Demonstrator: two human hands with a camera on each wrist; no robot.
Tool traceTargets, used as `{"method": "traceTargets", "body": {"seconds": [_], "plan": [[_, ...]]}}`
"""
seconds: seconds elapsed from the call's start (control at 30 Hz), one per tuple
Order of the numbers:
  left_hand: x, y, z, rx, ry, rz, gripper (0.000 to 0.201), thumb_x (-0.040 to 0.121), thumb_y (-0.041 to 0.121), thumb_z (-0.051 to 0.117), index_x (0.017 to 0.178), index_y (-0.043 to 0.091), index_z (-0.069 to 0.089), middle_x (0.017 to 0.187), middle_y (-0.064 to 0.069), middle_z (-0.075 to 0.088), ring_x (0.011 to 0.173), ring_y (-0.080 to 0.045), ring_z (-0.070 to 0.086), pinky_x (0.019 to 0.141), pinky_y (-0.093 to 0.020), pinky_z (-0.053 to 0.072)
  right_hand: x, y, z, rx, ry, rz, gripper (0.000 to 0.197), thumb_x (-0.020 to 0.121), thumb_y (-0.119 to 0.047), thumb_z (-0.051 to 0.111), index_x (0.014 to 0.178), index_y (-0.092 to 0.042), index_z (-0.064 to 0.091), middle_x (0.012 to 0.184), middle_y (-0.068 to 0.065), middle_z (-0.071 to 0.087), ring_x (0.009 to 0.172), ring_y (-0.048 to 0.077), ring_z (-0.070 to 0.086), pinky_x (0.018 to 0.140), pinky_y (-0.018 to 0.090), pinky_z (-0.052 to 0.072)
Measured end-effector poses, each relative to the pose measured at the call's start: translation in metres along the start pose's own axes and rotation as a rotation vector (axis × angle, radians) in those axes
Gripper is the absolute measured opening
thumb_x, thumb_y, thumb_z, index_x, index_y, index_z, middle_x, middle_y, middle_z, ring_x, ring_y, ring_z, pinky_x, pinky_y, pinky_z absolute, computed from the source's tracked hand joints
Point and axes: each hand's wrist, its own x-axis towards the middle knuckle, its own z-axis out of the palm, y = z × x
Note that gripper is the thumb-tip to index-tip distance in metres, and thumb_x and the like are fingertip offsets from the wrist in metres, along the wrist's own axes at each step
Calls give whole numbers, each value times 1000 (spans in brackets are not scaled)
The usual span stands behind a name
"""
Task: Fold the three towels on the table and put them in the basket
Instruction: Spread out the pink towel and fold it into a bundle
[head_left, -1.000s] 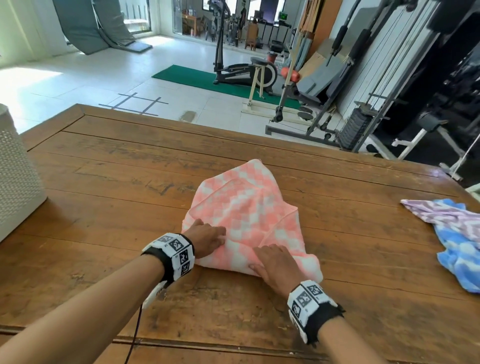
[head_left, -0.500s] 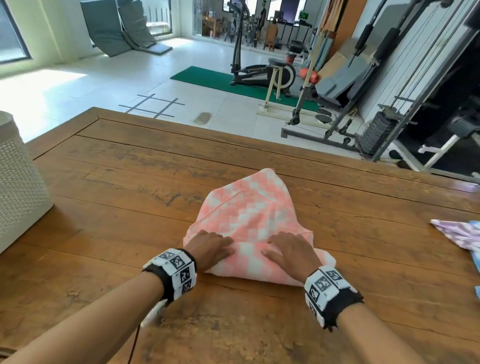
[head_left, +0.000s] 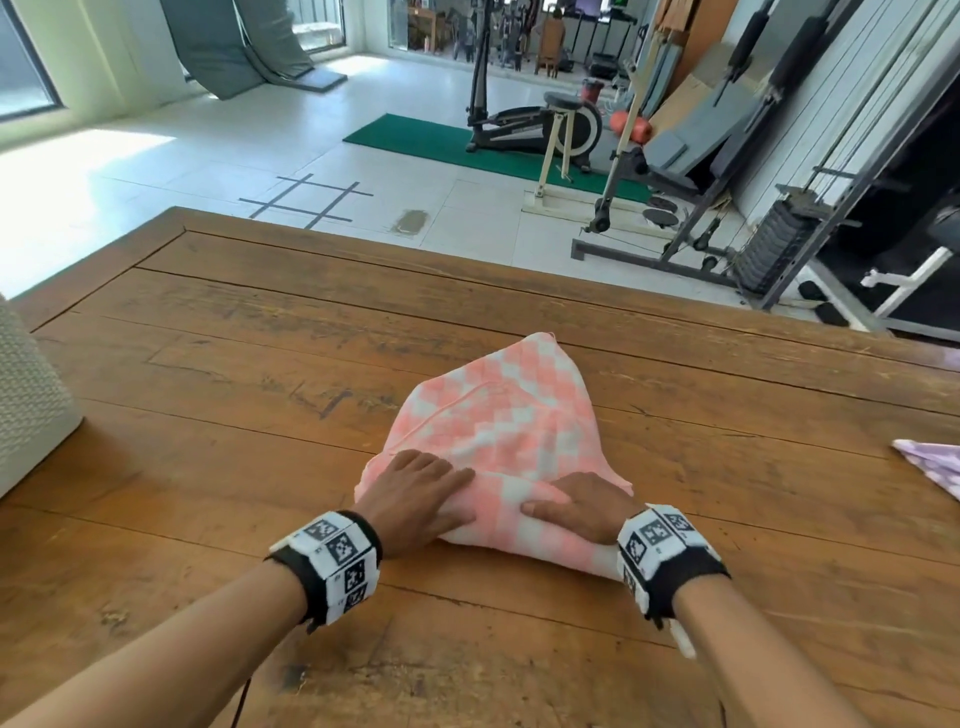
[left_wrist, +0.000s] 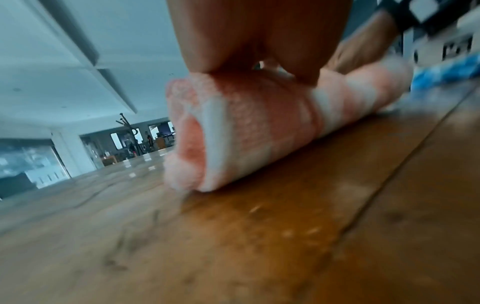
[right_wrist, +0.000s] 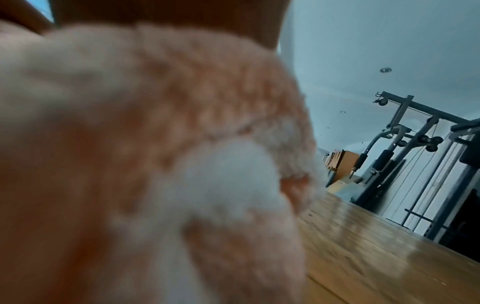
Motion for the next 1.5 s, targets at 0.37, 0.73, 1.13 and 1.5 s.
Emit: {"method": "traceTargets", "body": {"seconds": [0.37, 0.73, 1.13, 1.5], "plan": [[81, -27, -25, -304, -229, -149, 39, 99, 44, 39, 117, 20, 63, 116, -4, 64, 106, -25, 58, 87, -32, 43, -4, -9, 4, -425, 259, -88, 75, 84, -66, 48, 144, -26, 26, 138, 3, 46, 122, 23, 45, 107, 37, 32], [65, -10, -25, 24, -93, 18, 57, 92, 58, 42, 136, 22, 42, 121, -3, 61, 111, -22, 54, 95, -34, 36, 39, 12, -46, 120, -116, -65, 48, 73, -55, 71, 112, -26, 67, 109, -3, 67, 102, 17, 59, 96, 39, 44], [64, 8, -34, -421, -453, -111, 54, 89, 59, 49, 125, 20, 58, 122, -1, 62, 110, -20, 56, 91, -31, 42, -15, -21, 2, -437, 105, -77, 79, 78, -64, 58, 141, -26, 29, 145, 5, 37, 133, 28, 31, 114, 47, 18], [14, 25, -44, -19, -293, 56, 72, 91, 43, 54, 150, 23, 20, 142, -6, 44, 128, -25, 41, 107, -38, 31, -15, -42, -20, -239, -55, 42, 50, 88, -48, 46, 128, -20, 51, 133, 6, 54, 117, 27, 49, 101, 39, 33]]}}
